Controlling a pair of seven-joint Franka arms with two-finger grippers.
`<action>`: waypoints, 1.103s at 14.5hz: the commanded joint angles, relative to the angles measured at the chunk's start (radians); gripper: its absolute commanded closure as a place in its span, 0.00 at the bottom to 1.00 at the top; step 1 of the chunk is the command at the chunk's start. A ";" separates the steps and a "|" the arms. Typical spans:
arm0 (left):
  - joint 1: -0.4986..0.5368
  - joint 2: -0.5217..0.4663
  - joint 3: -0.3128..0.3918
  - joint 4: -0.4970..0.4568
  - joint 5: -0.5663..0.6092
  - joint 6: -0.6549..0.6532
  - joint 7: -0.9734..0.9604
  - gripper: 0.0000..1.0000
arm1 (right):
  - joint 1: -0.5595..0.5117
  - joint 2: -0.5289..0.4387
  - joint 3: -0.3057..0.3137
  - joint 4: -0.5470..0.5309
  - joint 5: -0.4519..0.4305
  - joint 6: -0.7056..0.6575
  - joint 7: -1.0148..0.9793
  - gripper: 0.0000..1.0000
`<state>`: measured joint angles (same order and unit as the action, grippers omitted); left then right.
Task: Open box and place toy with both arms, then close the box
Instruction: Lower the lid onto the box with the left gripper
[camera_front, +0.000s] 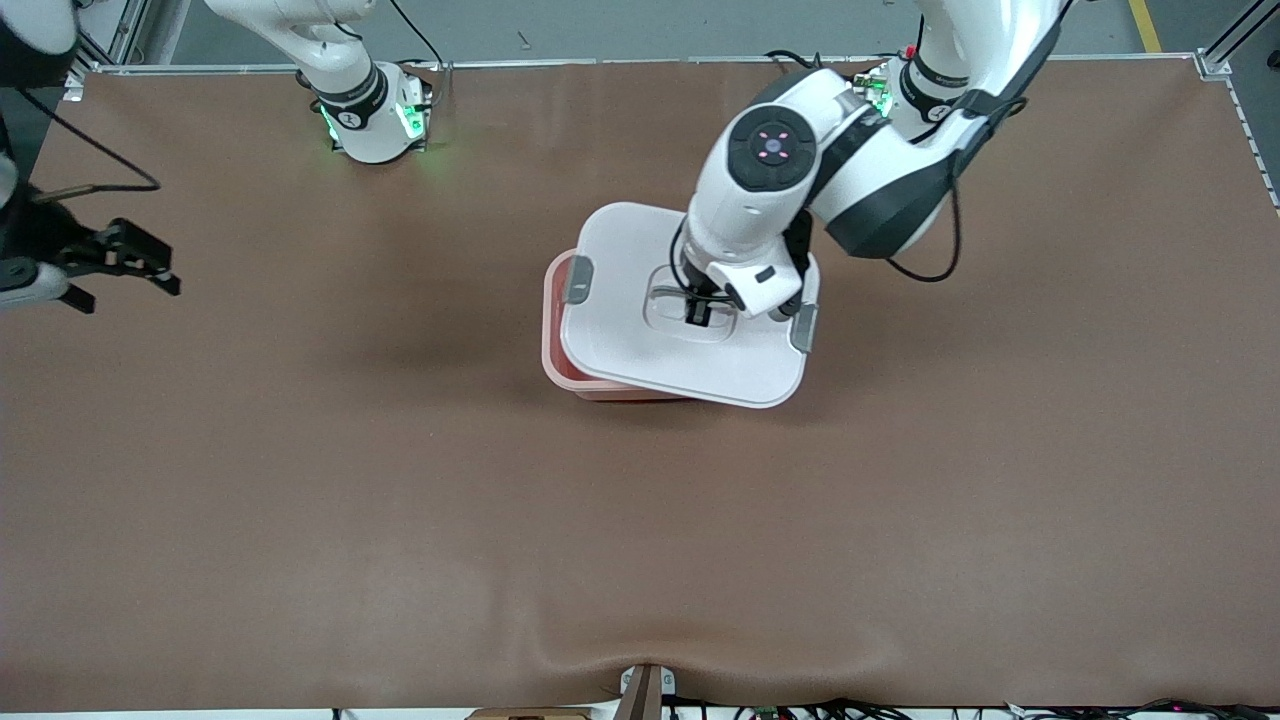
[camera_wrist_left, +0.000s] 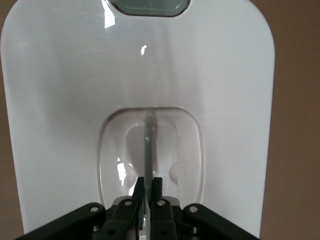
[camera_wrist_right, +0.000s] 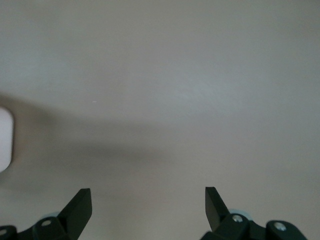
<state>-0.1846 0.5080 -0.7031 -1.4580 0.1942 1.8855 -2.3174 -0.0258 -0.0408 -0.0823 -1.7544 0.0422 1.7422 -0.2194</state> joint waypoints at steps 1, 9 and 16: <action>-0.039 0.030 0.004 0.010 0.085 0.056 -0.170 1.00 | 0.000 0.024 -0.004 0.007 -0.005 -0.021 0.165 0.00; -0.133 0.112 0.005 0.005 0.301 0.142 -0.488 1.00 | 0.014 0.018 0.007 0.041 -0.084 -0.180 0.333 0.00; -0.144 0.095 0.004 -0.057 0.317 0.124 -0.442 1.00 | 0.011 0.015 -0.002 0.076 -0.071 -0.179 0.258 0.00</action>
<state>-0.3259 0.6276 -0.6991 -1.4941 0.4819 2.0173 -2.7220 -0.0066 -0.0214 -0.0808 -1.6842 -0.0211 1.5615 0.0610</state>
